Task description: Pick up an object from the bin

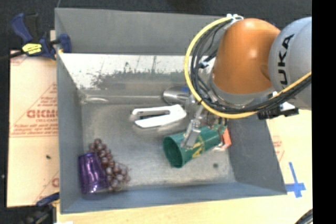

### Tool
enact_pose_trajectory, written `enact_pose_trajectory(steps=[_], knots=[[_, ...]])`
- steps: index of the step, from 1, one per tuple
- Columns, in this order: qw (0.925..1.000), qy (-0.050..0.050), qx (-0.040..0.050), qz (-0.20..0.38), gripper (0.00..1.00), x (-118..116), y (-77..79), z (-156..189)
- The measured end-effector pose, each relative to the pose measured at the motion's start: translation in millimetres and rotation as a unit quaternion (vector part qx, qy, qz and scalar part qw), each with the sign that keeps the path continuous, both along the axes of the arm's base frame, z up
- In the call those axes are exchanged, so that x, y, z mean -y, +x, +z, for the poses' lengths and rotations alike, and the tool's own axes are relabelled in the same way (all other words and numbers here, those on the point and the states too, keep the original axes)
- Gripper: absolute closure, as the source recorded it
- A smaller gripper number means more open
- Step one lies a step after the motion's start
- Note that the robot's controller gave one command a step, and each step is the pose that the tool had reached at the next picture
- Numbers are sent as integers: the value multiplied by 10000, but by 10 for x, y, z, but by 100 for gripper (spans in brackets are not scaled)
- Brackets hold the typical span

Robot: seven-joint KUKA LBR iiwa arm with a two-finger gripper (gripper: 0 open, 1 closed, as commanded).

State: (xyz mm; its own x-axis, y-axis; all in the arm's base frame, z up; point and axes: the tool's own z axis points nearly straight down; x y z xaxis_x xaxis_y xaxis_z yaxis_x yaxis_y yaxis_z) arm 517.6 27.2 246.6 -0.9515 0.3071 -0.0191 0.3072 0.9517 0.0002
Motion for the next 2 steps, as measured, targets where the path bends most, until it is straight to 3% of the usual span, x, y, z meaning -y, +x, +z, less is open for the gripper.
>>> enact_pose_trajectory(steps=[1, 2], knots=[[9999, 0, 6, -165, 0, 175, 121, -789], [9998, 8, 54, -179, 0, -33, 140, -261]])
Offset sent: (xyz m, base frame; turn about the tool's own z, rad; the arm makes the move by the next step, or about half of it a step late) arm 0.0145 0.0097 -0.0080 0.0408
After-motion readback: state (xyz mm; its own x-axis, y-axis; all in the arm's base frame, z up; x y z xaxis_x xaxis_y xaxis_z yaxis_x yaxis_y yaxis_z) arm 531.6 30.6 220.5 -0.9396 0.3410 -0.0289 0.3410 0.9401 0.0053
